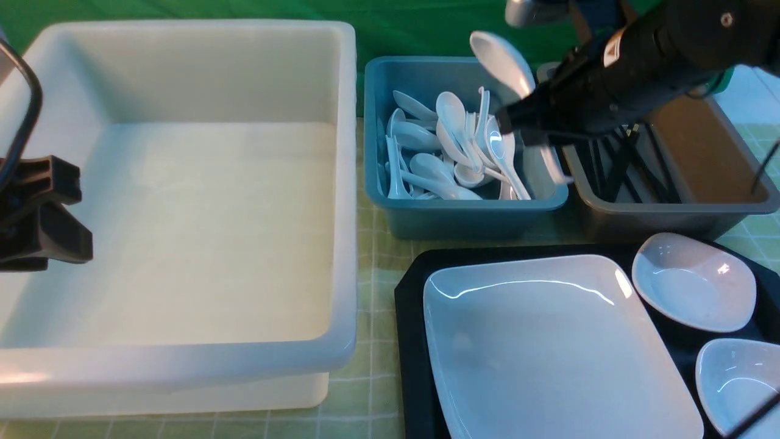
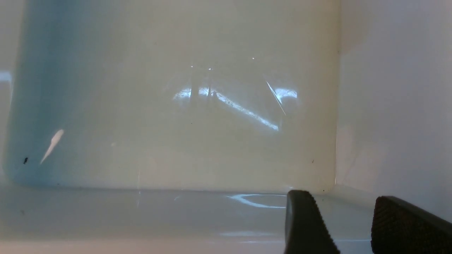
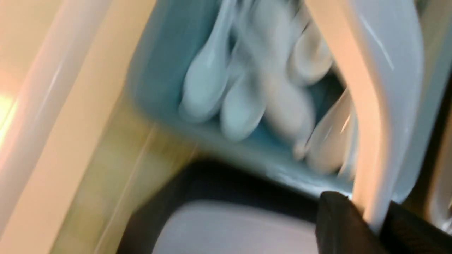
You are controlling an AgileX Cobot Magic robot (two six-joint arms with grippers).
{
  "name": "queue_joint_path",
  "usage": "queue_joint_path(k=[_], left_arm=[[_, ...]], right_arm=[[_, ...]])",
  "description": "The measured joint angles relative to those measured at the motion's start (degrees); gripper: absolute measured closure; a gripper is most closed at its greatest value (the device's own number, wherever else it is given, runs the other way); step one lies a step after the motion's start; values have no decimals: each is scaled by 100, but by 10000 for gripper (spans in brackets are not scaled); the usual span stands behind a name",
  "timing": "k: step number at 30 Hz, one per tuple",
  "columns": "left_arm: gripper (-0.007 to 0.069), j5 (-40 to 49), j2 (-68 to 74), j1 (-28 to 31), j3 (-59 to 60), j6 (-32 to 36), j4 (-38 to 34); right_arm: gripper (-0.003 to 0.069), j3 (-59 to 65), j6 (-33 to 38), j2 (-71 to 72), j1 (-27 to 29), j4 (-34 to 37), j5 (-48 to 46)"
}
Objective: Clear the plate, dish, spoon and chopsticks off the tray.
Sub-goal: Use the right arm to put the soup spoon into the small storage box in the middle, then use the left arm to grab a plate from the dinner plate
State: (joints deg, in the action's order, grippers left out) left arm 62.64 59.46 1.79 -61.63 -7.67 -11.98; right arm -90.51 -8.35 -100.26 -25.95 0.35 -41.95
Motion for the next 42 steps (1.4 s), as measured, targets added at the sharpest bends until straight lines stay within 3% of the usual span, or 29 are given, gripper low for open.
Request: queue_joint_path(k=[5, 9, 13, 16, 19, 24, 27, 34, 42], left_arm=[[370, -1, 0, 0, 0, 0, -186], [370, -1, 0, 0, 0, 0, -254], [370, -1, 0, 0, 0, 6, -335], [370, -1, 0, 0, 0, 15, -382], [370, -7, 4, 0, 0, 15, -568], [403, -7, 4, 0, 0, 315, -1338], [456, 17, 4, 0, 0, 522, -1742], [615, 258, 4, 0, -111, 858, -2320], [638, 648, 4, -4, -616, 902, -2458]], right_arm=[[575, -763, -11, -1052, 180, -35, 1073], [433, -927, -11, -1604, 180, -35, 1674], [299, -927, -1, -1682, 180, -35, 1627], [279, -933, 121, -1603, 186, -35, 1480], [339, -933, 746, -1241, 193, -35, 925], [594, -940, 1777, -84, 199, -35, -488], [646, -958, 1921, 529, 199, -98, -1101], [659, -938, 1976, 1796, 199, -230, -2455], [659, 310, 1686, 3403, 199, -250, -2713]])
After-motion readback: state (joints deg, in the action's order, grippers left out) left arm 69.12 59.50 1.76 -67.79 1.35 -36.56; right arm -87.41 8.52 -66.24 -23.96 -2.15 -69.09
